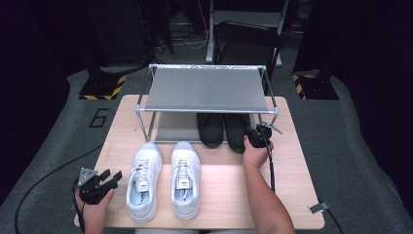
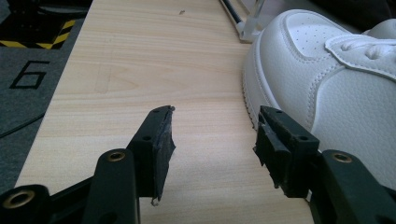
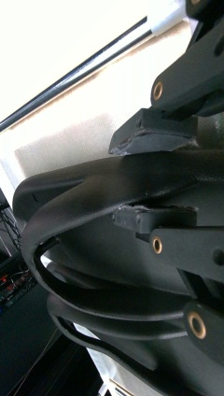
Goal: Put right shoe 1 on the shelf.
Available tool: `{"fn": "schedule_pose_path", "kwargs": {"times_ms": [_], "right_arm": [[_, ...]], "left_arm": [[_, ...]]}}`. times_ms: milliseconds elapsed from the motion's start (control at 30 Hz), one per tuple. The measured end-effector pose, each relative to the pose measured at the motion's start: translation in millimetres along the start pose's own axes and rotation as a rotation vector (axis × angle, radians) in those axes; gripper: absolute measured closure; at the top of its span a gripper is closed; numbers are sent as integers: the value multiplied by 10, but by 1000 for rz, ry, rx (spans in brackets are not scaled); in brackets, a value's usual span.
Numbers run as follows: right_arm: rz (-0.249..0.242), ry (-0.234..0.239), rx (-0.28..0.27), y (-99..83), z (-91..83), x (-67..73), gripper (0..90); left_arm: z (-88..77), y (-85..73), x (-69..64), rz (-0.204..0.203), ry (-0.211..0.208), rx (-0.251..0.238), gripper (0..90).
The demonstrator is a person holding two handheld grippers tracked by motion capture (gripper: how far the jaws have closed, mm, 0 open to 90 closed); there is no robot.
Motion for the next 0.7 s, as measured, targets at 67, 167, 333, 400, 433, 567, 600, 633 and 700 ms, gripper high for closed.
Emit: {"fn": "schedule_pose_path", "kwargs": {"times_ms": [67, 167, 333, 400, 433, 567, 600, 633, 700], "right_arm": [[0, 3, -1, -5, 11, -17, 635], [16, 2, 7, -22, 12, -46, 619], [7, 11, -11, -26, -29, -69, 588], [0, 14, -16, -25, -44, -68, 588], [1, 17, -17, -27, -53, -60, 587], [-8, 27, -15, -42, -100, -36, 588], [-8, 25, -15, -45, -113, -28, 588], [-7, 26, -19, -45, -126, -23, 588], [-18, 30, -28, -45, -153, -23, 588]], "left_arm": [[-6, -1, -2, 4, -3, 11, 454], [-8, -1, -1, 4, -2, 9, 454], [-7, 0, -3, 3, -1, 5, 454], [-1, 1, -7, 0, 0, -3, 454], [-3, 1, -6, 0, 0, -1, 454], [-8, 3, -3, 1, -2, 3, 453], [1, 5, -9, -2, 5, -13, 454], [1, 5, -9, -2, 5, -13, 454], [-3, 7, -12, 0, 2, -12, 454]]}}
Point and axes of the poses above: each handheld gripper's, and its own axes: z roughly forward along the jaws, y roughly out of its top, x roughly to its left, the point moved 5 cm from there along z, roughly forward along the jaws, and after that the axes turned 2 degrees about x, right-handed, at the moved point
